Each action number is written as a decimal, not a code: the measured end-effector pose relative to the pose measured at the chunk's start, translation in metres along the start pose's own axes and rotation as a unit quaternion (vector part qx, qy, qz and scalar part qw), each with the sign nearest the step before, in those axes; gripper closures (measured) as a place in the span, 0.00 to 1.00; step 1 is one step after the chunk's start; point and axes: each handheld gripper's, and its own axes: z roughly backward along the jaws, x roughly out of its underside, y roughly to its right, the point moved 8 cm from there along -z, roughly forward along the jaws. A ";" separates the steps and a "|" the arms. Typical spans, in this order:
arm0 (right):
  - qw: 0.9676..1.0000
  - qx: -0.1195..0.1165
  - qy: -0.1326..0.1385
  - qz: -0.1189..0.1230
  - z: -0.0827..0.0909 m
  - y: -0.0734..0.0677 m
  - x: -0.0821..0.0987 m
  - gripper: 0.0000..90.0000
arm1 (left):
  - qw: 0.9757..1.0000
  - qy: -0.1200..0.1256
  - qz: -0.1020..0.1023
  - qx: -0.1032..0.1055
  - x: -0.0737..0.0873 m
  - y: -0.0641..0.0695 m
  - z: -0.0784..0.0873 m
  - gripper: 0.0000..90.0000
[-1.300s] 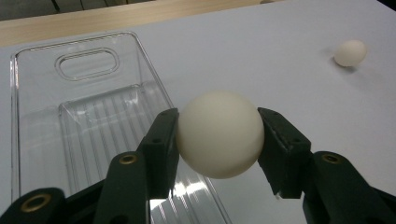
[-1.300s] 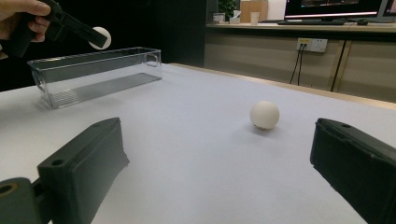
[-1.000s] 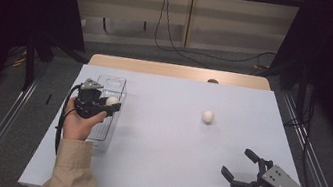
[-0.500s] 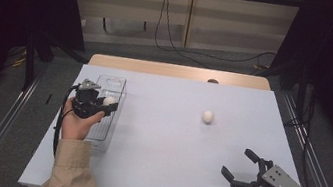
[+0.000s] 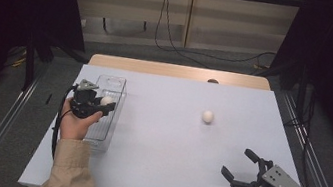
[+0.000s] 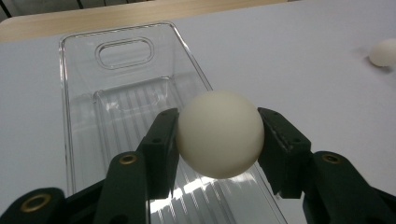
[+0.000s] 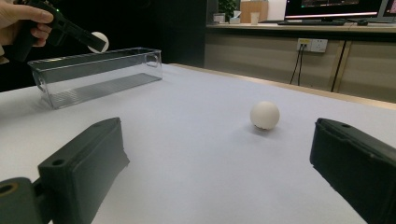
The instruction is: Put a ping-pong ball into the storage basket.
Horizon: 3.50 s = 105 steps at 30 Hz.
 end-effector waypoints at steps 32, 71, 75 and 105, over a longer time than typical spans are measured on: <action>1.000 0.001 0.001 0.000 0.000 0.000 0.000 0.03 | 1.000 0.002 0.000 -0.016 0.000 -0.002 -0.002 0.46; 1.000 0.001 -0.001 0.000 0.000 0.000 0.000 0.03 | 0.998 0.007 -0.027 0.050 -0.015 0.056 -0.015 0.25; 1.000 0.001 -0.001 0.000 0.000 0.000 0.000 0.03 | 0.998 0.009 -0.027 0.053 -0.016 0.059 -0.016 0.24; 1.000 0.000 -0.003 0.000 -0.001 0.000 0.000 0.03 | 0.995 -0.004 -0.050 0.084 -0.014 0.094 -0.036 0.14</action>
